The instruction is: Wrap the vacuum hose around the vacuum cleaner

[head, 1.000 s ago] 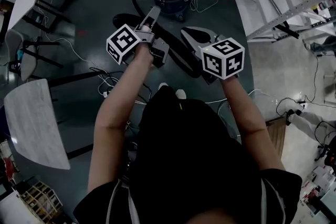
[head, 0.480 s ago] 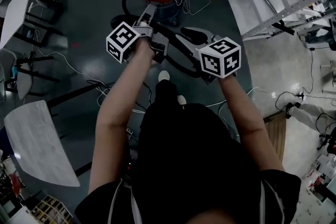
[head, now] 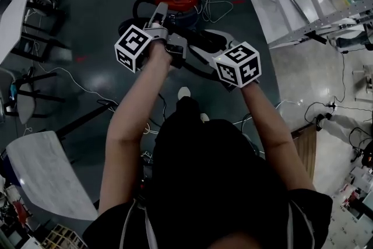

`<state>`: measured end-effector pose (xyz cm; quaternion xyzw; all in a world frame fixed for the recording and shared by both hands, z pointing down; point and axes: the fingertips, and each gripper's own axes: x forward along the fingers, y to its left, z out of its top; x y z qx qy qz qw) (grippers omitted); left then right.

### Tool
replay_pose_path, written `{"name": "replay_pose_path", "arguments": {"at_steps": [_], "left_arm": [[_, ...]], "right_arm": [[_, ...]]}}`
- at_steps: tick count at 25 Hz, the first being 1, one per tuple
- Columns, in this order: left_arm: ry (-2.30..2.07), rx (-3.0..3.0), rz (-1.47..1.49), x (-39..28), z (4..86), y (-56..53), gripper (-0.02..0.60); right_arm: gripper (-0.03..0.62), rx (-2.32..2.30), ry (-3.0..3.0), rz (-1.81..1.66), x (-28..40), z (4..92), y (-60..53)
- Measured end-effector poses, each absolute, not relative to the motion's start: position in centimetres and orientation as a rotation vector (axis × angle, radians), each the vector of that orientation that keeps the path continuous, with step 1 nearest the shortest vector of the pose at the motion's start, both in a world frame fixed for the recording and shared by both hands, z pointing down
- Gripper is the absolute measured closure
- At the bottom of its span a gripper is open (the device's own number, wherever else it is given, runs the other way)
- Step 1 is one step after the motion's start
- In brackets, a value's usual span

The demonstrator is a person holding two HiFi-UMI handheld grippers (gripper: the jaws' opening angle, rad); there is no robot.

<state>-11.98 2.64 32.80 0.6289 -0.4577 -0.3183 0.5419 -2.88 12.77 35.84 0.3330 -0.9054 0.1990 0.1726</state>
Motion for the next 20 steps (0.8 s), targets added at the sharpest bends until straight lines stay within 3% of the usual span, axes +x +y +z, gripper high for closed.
{"name": "replay_pose_path", "arguments": {"at_steps": [12,20], "left_arm": [[-1.067,1.528,-0.776,-15.0,32.2,-2.4,0.483],[-0.848,1.548,-0.753,-14.2,32.9,-4.1,0.451]], "right_arm": [[0.381,0.801,-2.506,0.357,-6.4,36.6,7.3],[0.402,0.682,-2.505,0.311,-6.2,35.7,5.1]]}}
